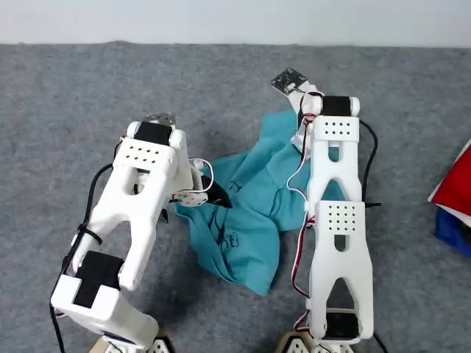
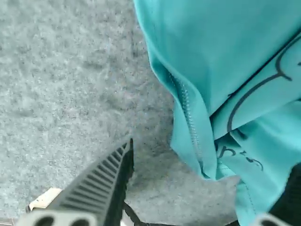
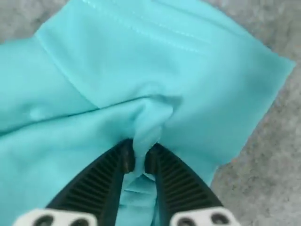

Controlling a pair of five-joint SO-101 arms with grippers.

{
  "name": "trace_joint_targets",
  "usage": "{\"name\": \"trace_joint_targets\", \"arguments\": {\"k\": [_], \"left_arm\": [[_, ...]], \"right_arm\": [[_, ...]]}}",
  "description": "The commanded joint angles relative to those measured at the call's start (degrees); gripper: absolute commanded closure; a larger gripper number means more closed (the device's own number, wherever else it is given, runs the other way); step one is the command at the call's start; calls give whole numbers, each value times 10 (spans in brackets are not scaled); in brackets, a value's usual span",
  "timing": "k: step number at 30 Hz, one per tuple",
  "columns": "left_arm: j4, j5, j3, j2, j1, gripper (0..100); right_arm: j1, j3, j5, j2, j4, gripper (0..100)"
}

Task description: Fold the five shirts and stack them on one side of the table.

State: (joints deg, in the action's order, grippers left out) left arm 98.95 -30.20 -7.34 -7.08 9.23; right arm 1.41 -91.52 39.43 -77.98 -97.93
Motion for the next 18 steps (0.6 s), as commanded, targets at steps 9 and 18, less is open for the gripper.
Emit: {"name": "trace_joint_targets", "arguments": {"k": [9,18], "left_arm": [[18,-5,-1,27,3,533],[18,-4,-1,27,1,533]], "right_arm": [[-36,30,7,168,-53,989],[-51,272,54,271,-53,986]]}}
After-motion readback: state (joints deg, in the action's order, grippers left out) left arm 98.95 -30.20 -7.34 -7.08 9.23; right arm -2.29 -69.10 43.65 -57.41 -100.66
